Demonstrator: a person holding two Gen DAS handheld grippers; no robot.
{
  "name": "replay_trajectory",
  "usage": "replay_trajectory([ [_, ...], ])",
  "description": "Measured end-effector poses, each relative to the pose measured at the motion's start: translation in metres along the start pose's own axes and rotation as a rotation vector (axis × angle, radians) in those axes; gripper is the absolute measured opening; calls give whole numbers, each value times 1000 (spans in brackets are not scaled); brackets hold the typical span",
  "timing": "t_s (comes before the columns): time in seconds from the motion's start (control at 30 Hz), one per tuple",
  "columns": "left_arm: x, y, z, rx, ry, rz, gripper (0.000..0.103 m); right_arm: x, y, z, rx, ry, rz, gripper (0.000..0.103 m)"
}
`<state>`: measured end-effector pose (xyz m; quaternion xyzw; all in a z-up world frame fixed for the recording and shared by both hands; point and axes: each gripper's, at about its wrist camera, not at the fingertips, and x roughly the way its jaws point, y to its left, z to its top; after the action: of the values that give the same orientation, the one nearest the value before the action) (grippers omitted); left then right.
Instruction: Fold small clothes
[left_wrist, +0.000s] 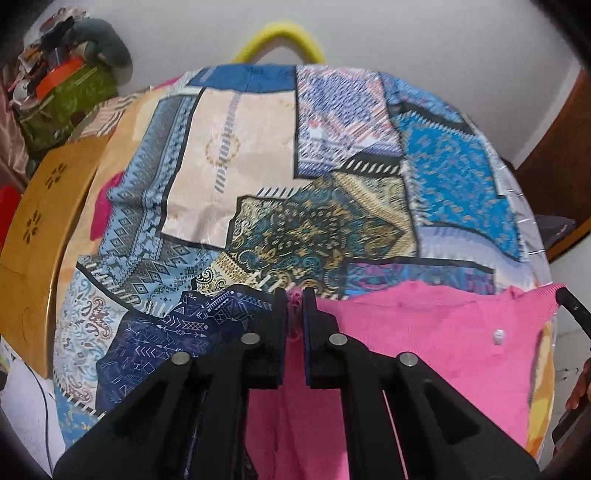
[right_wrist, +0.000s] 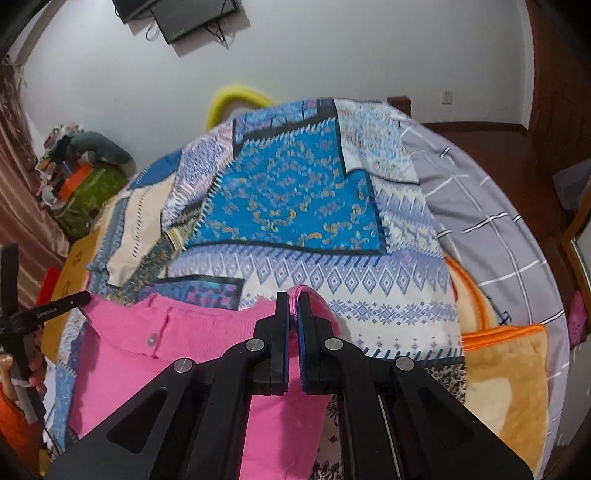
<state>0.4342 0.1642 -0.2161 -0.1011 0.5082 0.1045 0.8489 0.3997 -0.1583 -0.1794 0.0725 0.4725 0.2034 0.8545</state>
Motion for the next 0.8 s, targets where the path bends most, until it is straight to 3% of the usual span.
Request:
replay_trajectory([
  [0.13,8,6,-5,12,19,8,12,4,1,-8,-28,39,-10,13],
  [0.2,5,6,-10,37,25,21,23,1,0,-13,-24,52,1,29],
  [0.47,-43,17,-41,134,-25,90,58,-39,11,-44,-76,78,4,57],
  [0.57,-63,24,-53,125,-40,84,69,-52,15,-61,-93,95,-1,59],
  [0.8,-96,43,-82,70,-53,57,80,-58,22,-110,-94,187,16,60],
])
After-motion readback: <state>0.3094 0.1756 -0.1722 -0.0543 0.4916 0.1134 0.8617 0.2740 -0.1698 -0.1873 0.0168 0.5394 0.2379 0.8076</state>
